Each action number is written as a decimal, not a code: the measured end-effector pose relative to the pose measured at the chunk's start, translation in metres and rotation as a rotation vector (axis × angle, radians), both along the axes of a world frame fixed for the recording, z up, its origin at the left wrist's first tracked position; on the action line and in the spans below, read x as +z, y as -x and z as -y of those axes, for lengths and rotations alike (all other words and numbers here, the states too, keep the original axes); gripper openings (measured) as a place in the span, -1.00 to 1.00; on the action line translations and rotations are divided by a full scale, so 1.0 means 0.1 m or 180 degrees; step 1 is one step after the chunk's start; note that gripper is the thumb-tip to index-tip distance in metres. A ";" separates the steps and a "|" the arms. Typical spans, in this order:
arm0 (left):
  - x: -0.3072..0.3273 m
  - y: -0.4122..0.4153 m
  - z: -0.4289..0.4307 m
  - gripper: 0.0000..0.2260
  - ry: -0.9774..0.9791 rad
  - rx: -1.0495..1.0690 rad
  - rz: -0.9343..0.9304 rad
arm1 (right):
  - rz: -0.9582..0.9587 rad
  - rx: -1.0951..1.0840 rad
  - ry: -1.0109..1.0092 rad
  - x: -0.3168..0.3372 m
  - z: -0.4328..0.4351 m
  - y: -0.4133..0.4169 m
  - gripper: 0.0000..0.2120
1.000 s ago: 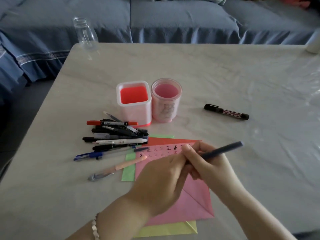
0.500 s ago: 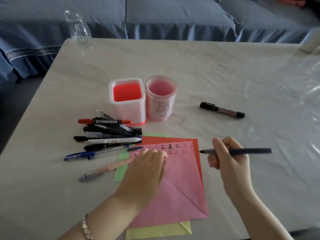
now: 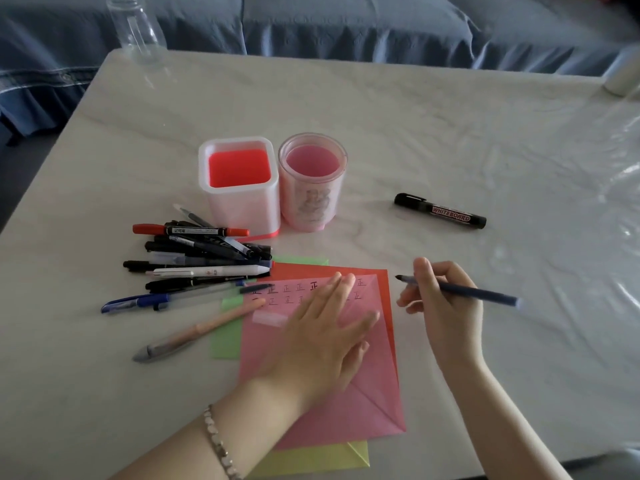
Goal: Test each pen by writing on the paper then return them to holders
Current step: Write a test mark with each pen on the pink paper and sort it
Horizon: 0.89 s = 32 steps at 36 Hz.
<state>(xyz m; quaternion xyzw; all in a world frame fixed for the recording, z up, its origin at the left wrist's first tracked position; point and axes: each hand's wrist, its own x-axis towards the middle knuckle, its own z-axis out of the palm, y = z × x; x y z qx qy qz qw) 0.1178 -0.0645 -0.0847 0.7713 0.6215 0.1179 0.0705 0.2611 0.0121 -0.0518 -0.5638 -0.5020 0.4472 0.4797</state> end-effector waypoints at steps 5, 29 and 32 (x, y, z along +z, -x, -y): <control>-0.08 0.06 -0.04 -0.60 0.0271 -0.0125 0.0087 | 0.0090 -0.0167 -0.0136 -0.06 -0.06 0.10 -0.67; -0.04 0.07 -0.06 -0.61 0.0186 -0.0137 0.0363 | 0.0784 -0.0380 -0.0439 -0.37 -0.09 0.24 -0.66; -0.03 0.07 -0.06 -0.60 0.0201 -0.0124 0.0353 | 0.0794 -0.0355 -0.0449 -0.38 -0.09 0.25 -0.66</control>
